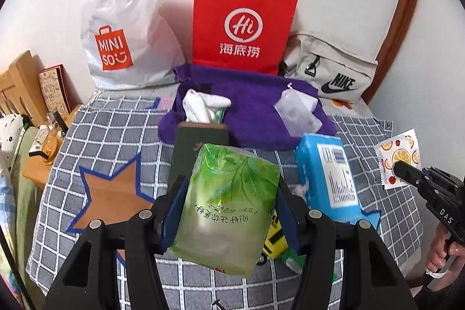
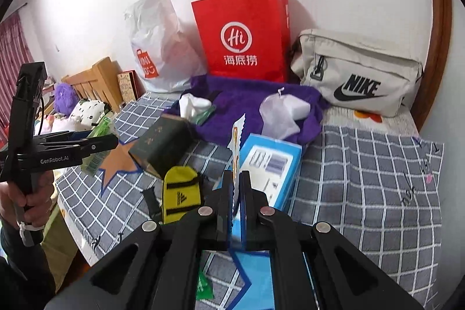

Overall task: Organize soft objects
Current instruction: 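Carry the tissue pack with the left tool while the right tool carries the sachet toward the towel, then release the tissue pack onto the towel while the right tool drops the sachet onto the mesh bag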

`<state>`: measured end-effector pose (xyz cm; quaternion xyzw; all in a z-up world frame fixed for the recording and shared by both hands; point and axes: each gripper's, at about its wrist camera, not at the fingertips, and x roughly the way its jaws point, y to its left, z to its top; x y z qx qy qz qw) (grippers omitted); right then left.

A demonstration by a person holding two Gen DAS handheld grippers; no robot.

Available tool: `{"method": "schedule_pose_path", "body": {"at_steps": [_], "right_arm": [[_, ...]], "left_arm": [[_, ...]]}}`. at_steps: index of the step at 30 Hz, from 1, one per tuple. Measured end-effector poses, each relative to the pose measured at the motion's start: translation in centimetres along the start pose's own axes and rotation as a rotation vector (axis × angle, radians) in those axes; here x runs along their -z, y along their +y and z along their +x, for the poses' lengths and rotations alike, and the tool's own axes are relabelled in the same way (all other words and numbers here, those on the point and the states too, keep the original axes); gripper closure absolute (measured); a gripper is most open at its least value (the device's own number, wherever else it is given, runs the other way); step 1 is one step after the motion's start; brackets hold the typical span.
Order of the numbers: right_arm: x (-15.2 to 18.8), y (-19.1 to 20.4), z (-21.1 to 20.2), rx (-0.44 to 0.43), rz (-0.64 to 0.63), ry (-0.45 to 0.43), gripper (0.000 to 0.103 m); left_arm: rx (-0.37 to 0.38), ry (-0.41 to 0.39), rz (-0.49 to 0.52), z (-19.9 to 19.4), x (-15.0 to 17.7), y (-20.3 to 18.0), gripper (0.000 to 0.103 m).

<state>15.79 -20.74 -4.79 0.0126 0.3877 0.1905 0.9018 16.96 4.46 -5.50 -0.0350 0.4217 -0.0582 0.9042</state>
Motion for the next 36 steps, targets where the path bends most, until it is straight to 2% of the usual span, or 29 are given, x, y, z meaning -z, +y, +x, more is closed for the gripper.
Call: {"method": "schedule_pose_path", "body": {"at_steps": [11, 22, 36], "right_arm": [[-4.1, -0.2, 1.6, 0.007, -0.035, -0.017, 0.099], [-6.5, -0.5, 3.7, 0.008, -0.054, -0.019, 0.099], [-9.9, -0.8, 8.6, -0.019, -0.082, 0.005, 0.099]], "left_arm": [[-0.013, -0.018, -0.023, 1.0, -3.2, 1.4, 0.047], [-0.028, -0.036, -0.03, 2.1, -5.8, 2.3, 0.047], [-0.029, -0.021, -0.05, 5.9, -9.3, 3.6, 0.047]]}}
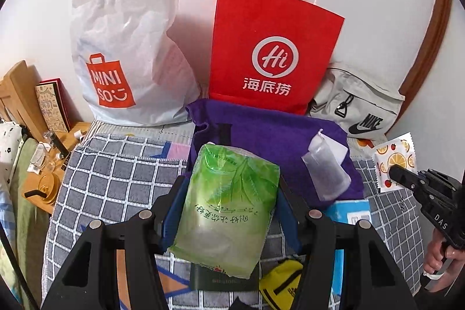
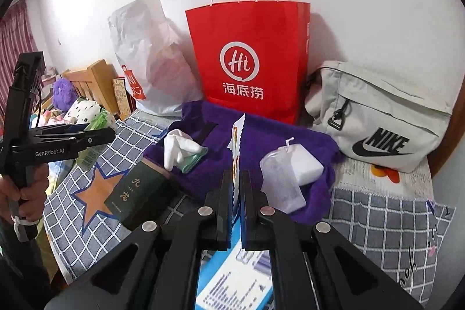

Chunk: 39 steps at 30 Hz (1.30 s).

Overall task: Organize soft objects
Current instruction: 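Release the tissue pack onto the towel while the right tool drops the sachet onto the mesh bag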

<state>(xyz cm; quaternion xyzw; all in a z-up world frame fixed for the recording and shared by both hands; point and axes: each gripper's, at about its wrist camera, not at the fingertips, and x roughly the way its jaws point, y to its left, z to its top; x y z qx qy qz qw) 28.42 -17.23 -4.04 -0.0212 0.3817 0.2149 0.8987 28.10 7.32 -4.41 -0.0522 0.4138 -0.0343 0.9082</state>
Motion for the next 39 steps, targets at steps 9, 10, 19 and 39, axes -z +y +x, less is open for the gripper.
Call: {"method": "schedule_pose_path", "body": {"at_steps": [9, 10, 19, 39], "right_arm": [[-1.1, -1.4, 5.0, -0.028, 0.002, 0.064, 0.099], [-1.1, -1.6, 5.5, -0.031, 0.003, 0.071, 0.099], [-0.4, -2.9, 10.8, -0.098, 0.029, 0.172, 0.099], [1.8, -5.0, 16.5, -0.138, 0.064, 0.311, 0.097]], "left_arm": [[0.008, 0.03, -0.006, 3.9, -1.9, 0.0, 0.047], [0.008, 0.034, -0.007, 4.3, -2.1, 0.0, 0.047], [0.011, 0.08, -0.008, 9.4, -4.1, -0.7, 0.047], [0.046, 0.215, -0.004, 19.9, -6.2, -1.5, 0.046]]}}
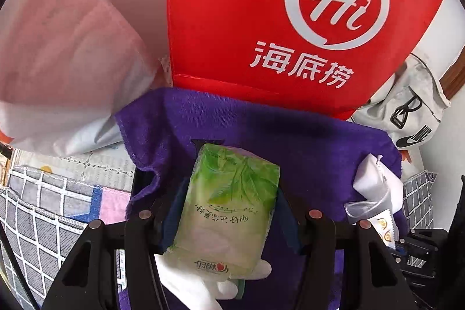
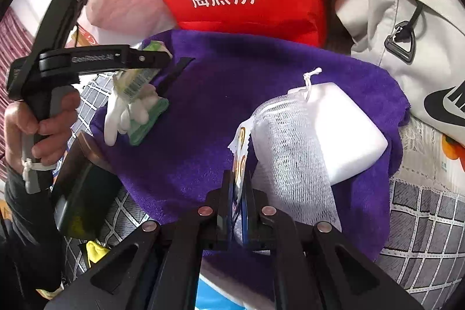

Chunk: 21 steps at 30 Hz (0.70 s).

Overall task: Organize soft objects
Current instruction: 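Release the tissue pack onto the towel while the right tool drops the sachet onto the mesh bag, then grasp the green packet from the bed with the right tool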

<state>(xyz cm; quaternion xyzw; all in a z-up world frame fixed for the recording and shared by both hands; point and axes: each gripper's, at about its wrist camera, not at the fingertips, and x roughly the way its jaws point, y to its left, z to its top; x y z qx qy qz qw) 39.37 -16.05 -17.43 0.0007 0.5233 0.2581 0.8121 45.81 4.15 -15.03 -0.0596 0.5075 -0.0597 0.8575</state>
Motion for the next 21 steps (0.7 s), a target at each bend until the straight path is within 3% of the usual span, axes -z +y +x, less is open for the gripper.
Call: {"method": "schedule_pose_path", "body": {"at_steps": [8, 10, 12, 14, 21], "right_arm": [[0.2, -0.1, -0.7, 0.047, -0.011, -0.014, 0.091], [0.2, 0.1, -1.2, 0.059, -0.021, -0.023, 0.083], [0.1, 0.3, -2.0, 0.083, -0.032, -0.044, 0.058], [0.1, 0.6, -3.0, 0.108, -0.039, -0.071, 0.048], [0.7, 2.2, -6.3, 0.128, -0.033, -0.117, 0.047]], "left_arm": [[0.04, 0.006, -0.022, 0.5, -0.2, 0.0, 0.041], [0.057, 0.008, -0.043, 0.4, -0.1, 0.3, 0.034], [0.05, 0.01, -0.048, 0.0, 0.0, 0.4, 0.034], [0.024, 0.004, -0.042, -1.0, 0.3, 0.2, 0.034], [-0.027, -0.067, -0.012, -6.1, 2.2, 0.4, 0.034]]}}
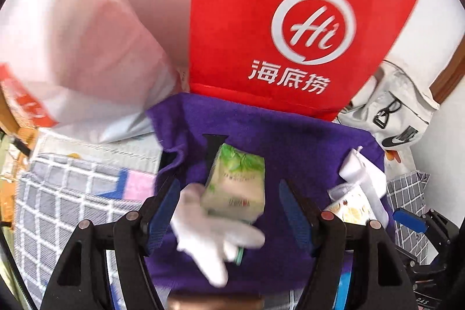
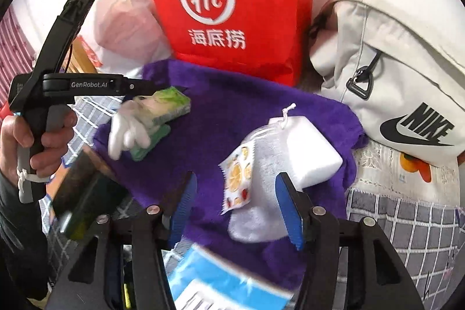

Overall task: Organize soft objects
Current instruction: 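Grasp the green packet from the bed with the right tool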

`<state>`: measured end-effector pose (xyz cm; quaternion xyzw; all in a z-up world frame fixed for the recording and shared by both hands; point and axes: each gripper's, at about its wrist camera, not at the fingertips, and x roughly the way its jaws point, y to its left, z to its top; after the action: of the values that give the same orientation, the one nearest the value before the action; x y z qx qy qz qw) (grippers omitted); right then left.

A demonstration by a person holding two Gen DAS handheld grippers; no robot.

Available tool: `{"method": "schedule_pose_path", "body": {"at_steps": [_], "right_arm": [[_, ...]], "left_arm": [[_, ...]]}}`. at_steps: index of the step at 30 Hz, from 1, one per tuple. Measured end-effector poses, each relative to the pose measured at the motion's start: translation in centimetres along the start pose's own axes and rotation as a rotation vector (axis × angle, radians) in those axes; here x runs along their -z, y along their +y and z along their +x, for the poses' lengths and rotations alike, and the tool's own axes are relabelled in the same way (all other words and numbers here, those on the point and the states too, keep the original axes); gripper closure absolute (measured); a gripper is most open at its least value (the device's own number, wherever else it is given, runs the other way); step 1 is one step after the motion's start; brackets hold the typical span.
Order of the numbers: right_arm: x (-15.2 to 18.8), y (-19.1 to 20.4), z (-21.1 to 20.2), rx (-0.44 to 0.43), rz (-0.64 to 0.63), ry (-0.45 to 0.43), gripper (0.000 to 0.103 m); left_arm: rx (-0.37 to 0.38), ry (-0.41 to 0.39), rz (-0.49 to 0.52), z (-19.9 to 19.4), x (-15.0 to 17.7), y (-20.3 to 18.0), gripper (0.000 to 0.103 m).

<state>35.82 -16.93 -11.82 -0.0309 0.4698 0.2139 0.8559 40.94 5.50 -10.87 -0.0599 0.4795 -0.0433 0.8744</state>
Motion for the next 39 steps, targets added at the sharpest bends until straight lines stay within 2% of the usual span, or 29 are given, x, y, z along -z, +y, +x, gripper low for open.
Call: {"method": "schedule_pose_path", "body": {"at_steps": [5, 10, 17, 20, 25, 27, 32, 36, 38, 39], "right_arm": [[2.3, 2.3, -3.0, -0.019, 0.006, -0.028, 0.047], [5.6, 4.4, -6.1, -0.049, 0.029, -0.054, 0.047], [11.2, 7.5, -9.9, -0.072, 0.013, -0.051, 0.049], [13.7, 8.6, -10.8, -0.08, -0.015, -0.039, 0.046], [17.4, 9.8, -10.4, -0.099, -0.02, 0.012, 0.043], [19.0, 10.4, -9.6, -0.092, -0.032, 0.032, 0.04], [21.6, 12.0, -6.7, -0.086, -0.073, 0.089, 0.04], [22.7, 12.8, -4.6, -0.038, -0.105, 0.095, 0.04], [23.0, 13.3, -4.6, -0.015, -0.122, 0.047, 0.041], [23.0, 13.4, -4.5, -0.002, -0.126, 0.042, 0.045]], "left_arm": [[-0.032, -0.044, 0.041, -4.2, 2.7, -0.5, 0.034], [-0.049, -0.035, 0.045, -7.3, 6.5, -0.9, 0.034], [-0.013, -0.036, 0.008, -10.9, 12.8, -0.6, 0.034], [0.009, -0.037, -0.041, -11.8, 14.7, 0.0, 0.034], [0.009, -0.024, -0.074, -12.4, 17.7, 0.9, 0.034], [0.006, -0.013, -0.089, -12.4, 18.7, 1.3, 0.034], [-0.004, 0.014, -0.1, -12.0, 21.5, 2.2, 0.034], [-0.016, 0.047, -0.124, -11.4, 23.2, 2.8, 0.034], [-0.028, 0.062, -0.129, -10.9, 24.0, 2.7, 0.034], [-0.032, 0.077, -0.128, -10.5, 24.4, 2.5, 0.034]]}}
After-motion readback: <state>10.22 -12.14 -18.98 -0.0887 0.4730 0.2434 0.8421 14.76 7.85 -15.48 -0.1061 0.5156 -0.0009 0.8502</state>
